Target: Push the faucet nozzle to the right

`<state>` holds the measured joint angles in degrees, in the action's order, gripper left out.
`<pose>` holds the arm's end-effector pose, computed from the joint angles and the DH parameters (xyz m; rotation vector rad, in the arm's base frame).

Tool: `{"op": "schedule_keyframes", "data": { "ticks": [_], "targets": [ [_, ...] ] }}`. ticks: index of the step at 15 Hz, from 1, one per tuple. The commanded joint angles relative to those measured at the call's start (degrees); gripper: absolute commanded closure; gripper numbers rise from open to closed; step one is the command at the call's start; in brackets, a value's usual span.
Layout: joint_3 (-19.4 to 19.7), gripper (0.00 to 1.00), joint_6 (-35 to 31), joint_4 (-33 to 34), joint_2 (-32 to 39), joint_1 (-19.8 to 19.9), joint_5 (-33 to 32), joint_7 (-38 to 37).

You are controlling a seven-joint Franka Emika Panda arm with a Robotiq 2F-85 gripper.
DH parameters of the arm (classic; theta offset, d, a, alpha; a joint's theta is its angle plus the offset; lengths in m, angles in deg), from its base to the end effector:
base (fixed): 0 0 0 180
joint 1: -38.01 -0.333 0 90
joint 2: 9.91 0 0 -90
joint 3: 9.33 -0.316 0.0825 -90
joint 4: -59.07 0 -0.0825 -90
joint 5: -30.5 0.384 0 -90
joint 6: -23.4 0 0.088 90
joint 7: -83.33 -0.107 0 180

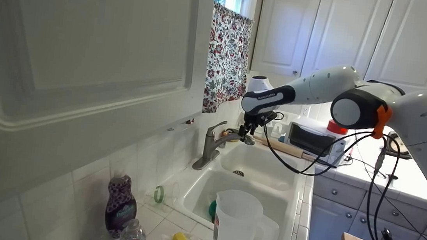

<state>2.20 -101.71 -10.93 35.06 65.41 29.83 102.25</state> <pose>0.6256 -0.4493 0.3291 2.8912 -0.3959 0.1413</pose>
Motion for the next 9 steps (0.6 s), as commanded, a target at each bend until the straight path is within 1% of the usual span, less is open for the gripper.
{"op": "schedule_keyframes", "data": {
  "ticks": [1, 2, 9],
  "targets": [
    [-1.1, 0.0, 3.2, 10.2, 5.6, 2.5, 0.3, 1.4],
    [-0.6, 0.0, 4.6, 12.5, 6.9, 2.6, 0.7, 1.7],
    [-0.7, 0.0, 11.0, 25.3, 13.8, 4.8, 0.9, 1.2]
  ]
}}
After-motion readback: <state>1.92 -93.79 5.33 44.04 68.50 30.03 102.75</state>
